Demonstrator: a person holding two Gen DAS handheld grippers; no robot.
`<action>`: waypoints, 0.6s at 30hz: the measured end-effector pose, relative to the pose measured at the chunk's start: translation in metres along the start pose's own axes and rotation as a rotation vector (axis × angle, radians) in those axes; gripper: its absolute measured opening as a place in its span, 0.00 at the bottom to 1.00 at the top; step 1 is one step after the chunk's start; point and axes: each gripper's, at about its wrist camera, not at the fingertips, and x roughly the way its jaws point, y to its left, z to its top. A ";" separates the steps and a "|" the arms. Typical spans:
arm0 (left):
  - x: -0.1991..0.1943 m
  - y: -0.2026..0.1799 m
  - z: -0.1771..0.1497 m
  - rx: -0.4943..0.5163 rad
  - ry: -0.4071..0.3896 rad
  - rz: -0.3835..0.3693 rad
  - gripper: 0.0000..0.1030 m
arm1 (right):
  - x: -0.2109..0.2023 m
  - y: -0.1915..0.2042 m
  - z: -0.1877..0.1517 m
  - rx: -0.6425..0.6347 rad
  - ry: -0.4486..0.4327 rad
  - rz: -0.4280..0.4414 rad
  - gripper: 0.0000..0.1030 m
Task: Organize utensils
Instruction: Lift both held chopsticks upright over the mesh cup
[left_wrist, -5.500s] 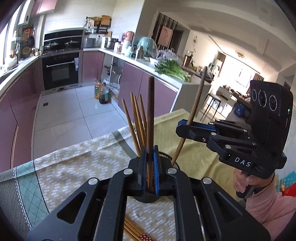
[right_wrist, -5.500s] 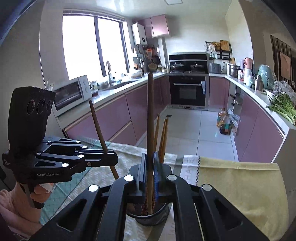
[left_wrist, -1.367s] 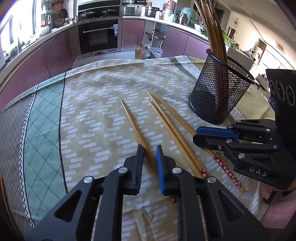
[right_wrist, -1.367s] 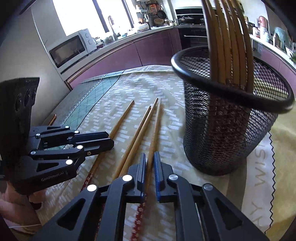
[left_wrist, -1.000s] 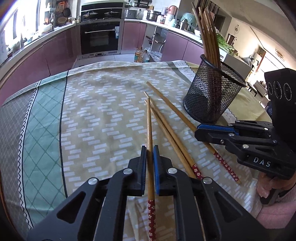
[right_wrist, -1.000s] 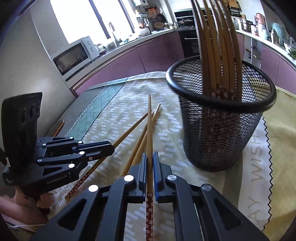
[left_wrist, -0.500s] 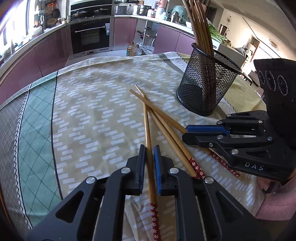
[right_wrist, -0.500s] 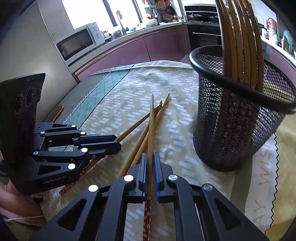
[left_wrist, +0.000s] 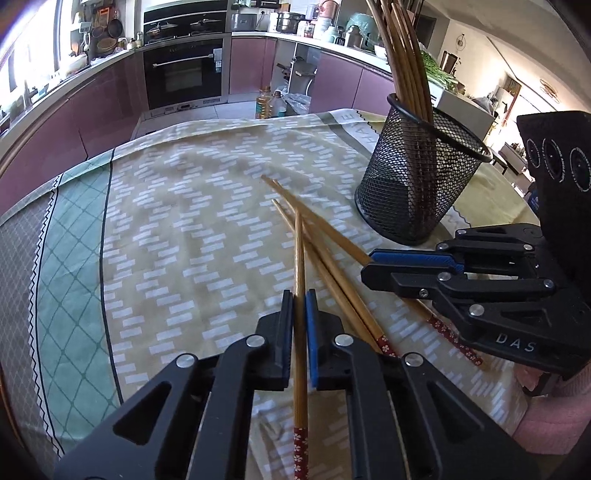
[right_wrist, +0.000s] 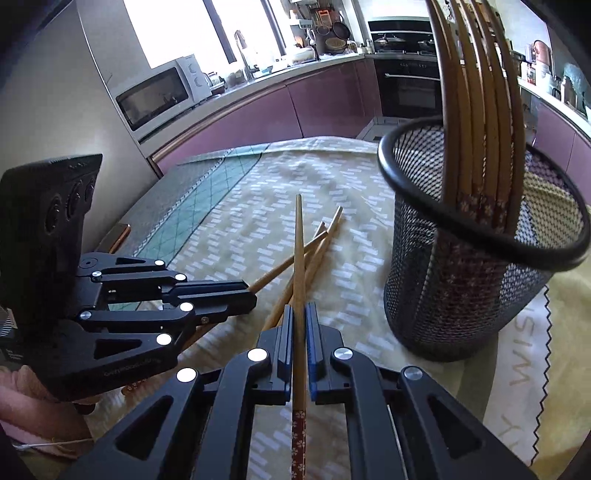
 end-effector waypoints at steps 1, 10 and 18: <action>-0.003 0.001 0.000 -0.002 -0.005 -0.007 0.07 | -0.004 0.000 0.001 -0.002 -0.011 0.005 0.06; -0.043 -0.002 0.014 0.005 -0.104 -0.103 0.07 | -0.047 0.003 0.010 -0.026 -0.118 0.009 0.06; -0.078 -0.003 0.029 0.000 -0.182 -0.206 0.07 | -0.080 -0.002 0.014 -0.022 -0.205 -0.001 0.06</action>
